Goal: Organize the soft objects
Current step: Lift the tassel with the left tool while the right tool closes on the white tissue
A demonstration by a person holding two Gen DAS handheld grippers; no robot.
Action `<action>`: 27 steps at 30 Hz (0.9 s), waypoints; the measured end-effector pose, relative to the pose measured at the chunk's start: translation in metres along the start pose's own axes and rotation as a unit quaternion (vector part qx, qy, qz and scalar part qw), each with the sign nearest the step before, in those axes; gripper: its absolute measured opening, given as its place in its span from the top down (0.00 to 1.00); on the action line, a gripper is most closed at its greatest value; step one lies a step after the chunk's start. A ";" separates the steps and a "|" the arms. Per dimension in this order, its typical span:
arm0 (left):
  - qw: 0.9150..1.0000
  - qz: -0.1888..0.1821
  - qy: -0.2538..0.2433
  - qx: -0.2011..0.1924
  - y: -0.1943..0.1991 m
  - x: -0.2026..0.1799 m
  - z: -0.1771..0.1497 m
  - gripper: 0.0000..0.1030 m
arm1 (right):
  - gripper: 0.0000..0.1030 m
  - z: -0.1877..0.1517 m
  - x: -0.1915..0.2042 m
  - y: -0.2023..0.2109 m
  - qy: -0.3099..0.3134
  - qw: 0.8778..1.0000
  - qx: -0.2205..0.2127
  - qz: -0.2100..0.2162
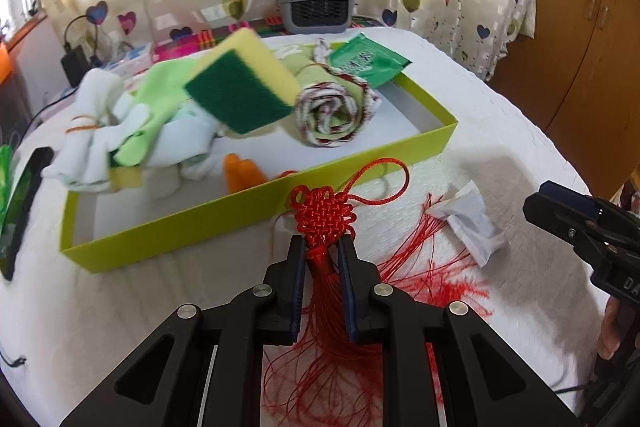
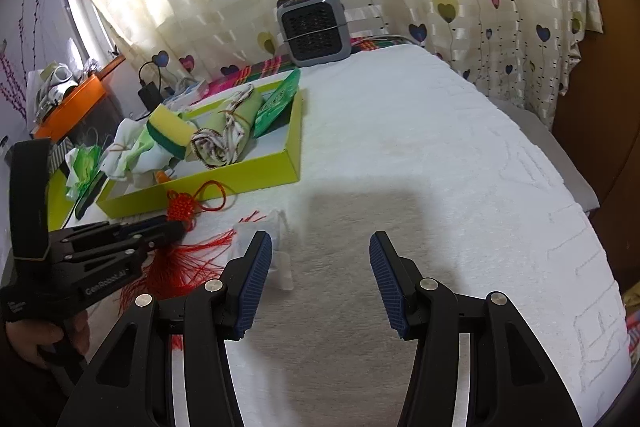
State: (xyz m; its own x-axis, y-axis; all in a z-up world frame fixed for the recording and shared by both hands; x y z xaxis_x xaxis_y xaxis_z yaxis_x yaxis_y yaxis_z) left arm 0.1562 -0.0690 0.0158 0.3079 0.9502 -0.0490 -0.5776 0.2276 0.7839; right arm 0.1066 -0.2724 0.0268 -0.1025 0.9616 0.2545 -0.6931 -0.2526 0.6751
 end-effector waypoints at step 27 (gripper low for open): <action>0.994 0.018 0.101 -0.031 0.042 0.086 -0.034 0.85 | 0.49 -0.002 0.050 -0.041 0.078 0.995 0.062 0.001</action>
State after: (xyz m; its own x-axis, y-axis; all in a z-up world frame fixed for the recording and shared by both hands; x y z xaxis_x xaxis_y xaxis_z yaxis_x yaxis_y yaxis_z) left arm 0.1332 0.0297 0.0232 0.1321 0.9799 -0.1493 -0.6323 0.1993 0.7487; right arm 0.1282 -0.2141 0.0107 -0.2196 0.9638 0.1514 -0.6000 -0.2558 0.7580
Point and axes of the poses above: each gripper's, at about its wrist camera, not at the fingertips, and y roughly against the way its jaws point, x to its left, z to its top, the point moved 1 cm from there along -y, roughly the way its jaws point, and after that the axes turned 1 degree about y, right-handed, at the moved point
